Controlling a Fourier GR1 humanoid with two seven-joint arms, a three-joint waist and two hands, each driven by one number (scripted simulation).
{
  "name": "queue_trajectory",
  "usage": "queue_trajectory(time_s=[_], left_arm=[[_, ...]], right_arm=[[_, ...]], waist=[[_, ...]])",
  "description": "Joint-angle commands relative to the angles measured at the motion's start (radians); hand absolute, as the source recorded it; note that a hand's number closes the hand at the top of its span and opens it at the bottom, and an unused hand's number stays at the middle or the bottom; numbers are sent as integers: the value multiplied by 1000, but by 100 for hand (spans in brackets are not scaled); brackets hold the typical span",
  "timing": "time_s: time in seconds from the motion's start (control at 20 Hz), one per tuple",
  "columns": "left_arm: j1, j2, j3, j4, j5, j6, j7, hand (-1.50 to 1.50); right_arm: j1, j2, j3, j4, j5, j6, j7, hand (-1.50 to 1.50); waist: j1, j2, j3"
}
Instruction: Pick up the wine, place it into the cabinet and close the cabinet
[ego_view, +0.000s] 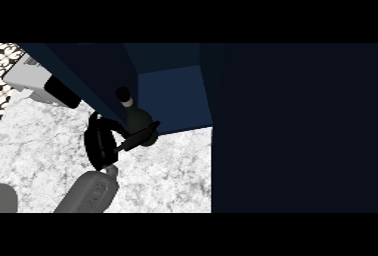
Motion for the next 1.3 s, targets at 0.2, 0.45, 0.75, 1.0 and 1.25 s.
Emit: queue_trajectory(time_s=[0.2,0.45,0.75,1.0,1.25], left_arm=[[-237,-116,-25,115,20,-142,70,-150],[-251,-139,-20,59,65,-142,76,-150],[-256,-169,-19,15,96,-97,41,-150],[-251,-176,-23,-30,170,-57,9,-150],[-245,-177,-18,-114,272,-54,-20,-150]], right_arm=[[1,4,12,-24,-56,-8,27,-150],[9,0,7,-18,-54,-3,24,-150],[16,-1,20,-47,-45,-14,40,-150],[24,13,36,-43,-23,-31,42,-150],[28,-6,10,-57,-44,-30,49,-150]], waist=[[-24,34,-28],[-15,27,-28],[6,19,-30],[26,13,-31],[39,7,-32]])
